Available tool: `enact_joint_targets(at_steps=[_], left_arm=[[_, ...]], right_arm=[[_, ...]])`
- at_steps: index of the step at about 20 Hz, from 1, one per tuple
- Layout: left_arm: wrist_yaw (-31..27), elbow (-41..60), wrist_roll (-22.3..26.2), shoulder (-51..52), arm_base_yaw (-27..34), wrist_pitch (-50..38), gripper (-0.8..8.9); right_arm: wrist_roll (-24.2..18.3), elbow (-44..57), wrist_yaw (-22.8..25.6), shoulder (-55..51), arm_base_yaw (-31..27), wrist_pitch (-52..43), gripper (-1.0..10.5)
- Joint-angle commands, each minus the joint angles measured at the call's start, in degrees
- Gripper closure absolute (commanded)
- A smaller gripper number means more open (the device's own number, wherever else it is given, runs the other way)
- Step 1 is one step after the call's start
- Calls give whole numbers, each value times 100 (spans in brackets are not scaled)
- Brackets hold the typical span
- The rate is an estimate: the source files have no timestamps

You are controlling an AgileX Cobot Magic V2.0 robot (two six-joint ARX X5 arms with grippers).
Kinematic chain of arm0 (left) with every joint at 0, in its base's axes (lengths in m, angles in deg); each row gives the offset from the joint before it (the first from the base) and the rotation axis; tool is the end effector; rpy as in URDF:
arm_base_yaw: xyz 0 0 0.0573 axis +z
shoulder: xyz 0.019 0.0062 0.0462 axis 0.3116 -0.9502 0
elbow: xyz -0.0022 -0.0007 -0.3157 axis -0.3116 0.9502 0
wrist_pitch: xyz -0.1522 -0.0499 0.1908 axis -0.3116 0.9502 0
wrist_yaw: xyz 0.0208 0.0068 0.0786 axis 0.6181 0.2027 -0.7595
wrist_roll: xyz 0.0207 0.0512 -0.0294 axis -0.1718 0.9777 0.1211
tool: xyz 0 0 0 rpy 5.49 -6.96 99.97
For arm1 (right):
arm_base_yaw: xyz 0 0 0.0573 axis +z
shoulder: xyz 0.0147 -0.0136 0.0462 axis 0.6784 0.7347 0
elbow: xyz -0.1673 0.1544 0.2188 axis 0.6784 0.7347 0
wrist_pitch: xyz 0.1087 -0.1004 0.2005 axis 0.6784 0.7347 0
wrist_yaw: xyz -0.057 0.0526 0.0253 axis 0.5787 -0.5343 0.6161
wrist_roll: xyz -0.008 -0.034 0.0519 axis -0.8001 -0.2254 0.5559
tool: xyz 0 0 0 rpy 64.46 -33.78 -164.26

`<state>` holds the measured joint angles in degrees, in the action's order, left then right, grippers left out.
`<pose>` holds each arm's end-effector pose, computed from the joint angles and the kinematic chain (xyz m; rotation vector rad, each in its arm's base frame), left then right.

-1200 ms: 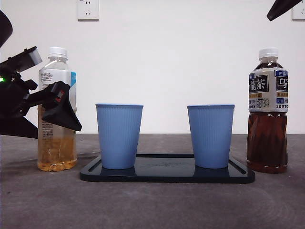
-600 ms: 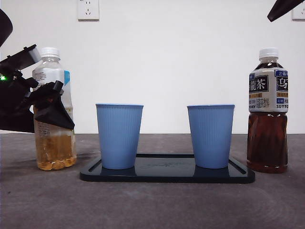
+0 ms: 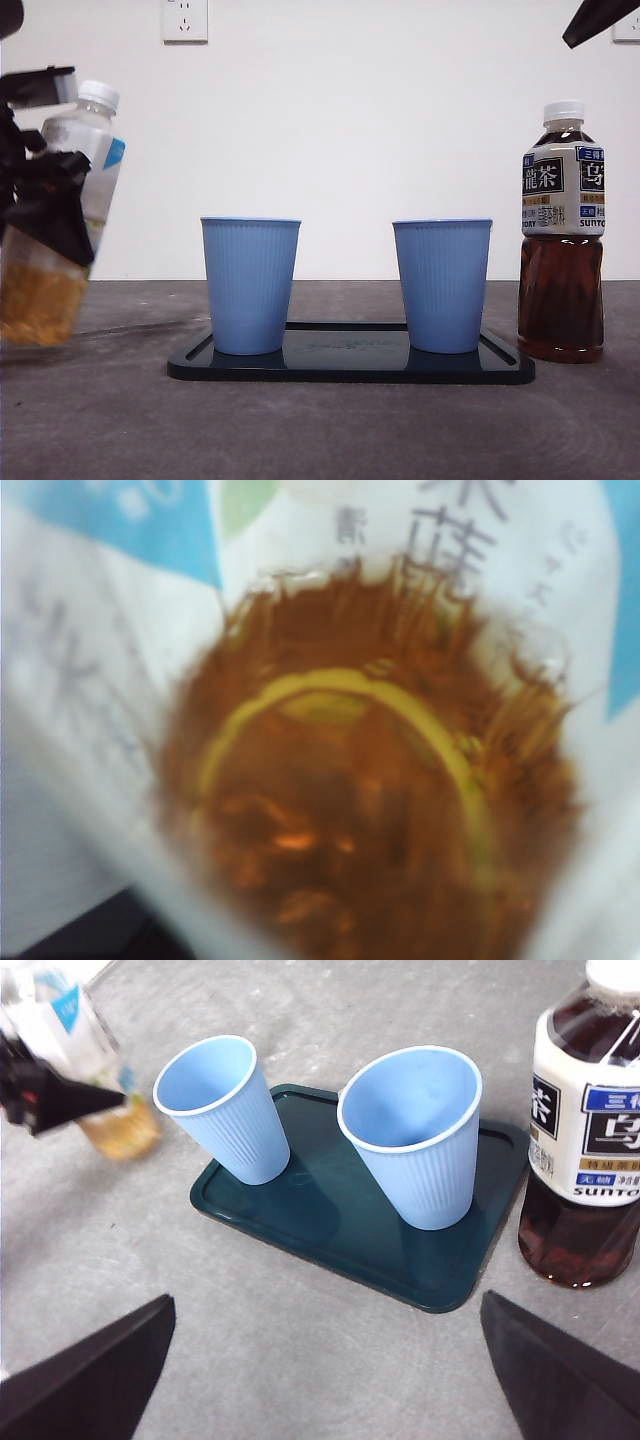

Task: Pour the drink into the cup

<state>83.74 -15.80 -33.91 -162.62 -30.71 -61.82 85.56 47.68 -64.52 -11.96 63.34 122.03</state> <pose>0.2387 -0.0565 0.2560 0.2467 0.7453 -0.3603 0.0728 0.0425 0.2931 0.1938 0.5996 0.6240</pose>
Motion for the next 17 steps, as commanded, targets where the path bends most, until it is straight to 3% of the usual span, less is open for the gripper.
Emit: enact_joint_targets(at_steps=[1, 7, 17], left_arm=[[-433, -651, 820, 74, -133, 638, 631], [-1720, -1862, 2004, 74, -691, 1961, 640], [-3825, -2551, 4100, -57, -1692, 2575, 640]], right_arm=[[-201, -94, -33, 17, 33, -50, 463], [-398, -94, -44, 17, 33, -52, 463], [-540, -94, -354, 17, 33, -48, 462]])
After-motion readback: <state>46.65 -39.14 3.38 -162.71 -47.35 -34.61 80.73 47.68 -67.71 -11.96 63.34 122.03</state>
